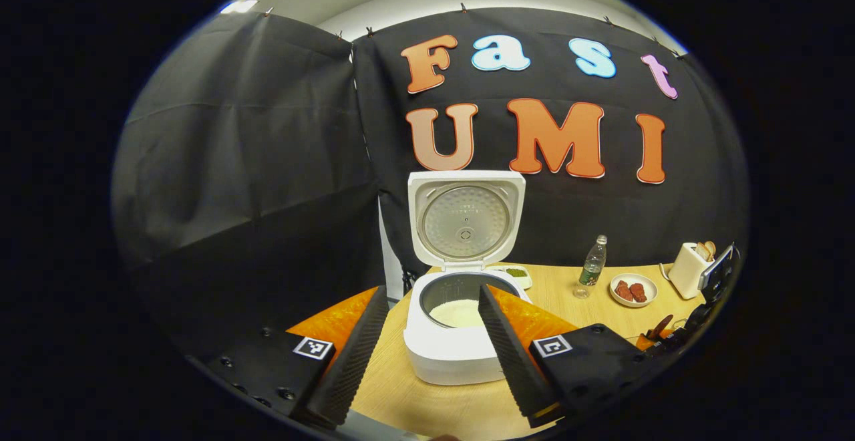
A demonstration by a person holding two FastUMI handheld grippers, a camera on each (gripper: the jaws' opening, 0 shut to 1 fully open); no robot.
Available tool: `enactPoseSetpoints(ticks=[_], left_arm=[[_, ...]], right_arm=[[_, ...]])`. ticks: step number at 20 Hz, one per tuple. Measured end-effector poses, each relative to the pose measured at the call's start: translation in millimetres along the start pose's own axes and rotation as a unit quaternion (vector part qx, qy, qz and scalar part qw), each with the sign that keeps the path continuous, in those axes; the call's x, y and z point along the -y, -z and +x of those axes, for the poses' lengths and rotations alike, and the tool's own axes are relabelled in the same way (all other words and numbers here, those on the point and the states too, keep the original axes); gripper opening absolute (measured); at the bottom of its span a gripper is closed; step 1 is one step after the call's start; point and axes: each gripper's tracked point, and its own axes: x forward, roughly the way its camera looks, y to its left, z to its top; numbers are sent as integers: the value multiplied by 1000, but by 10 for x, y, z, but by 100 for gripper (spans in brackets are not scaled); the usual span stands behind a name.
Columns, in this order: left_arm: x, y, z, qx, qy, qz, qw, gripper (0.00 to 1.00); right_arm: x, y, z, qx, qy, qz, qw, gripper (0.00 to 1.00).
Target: Close the left gripper, press the button to open the rice cooker; take a wooden spoon from the chopstick holder with the right hand, scoop a spoonful of rice and pour it into the rice cooker, then put the wooden spoon back into the chopstick holder.
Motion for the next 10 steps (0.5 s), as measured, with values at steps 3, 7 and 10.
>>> enactPoseSetpoints(ticks=[3,7,10], left_arm=[[3,62,49,-9,11,8,1000,93],[-90,109,139,-20,16,18,1000,93],[-121,137,151,-24,20,18,999,88]], right_arm=[[-136,-19,-9,-9,-7,75,997,12],[-401,-50,-12,-26,-32,165,985,12],[-564,-29,-16,-54,-53,233,969,12]])
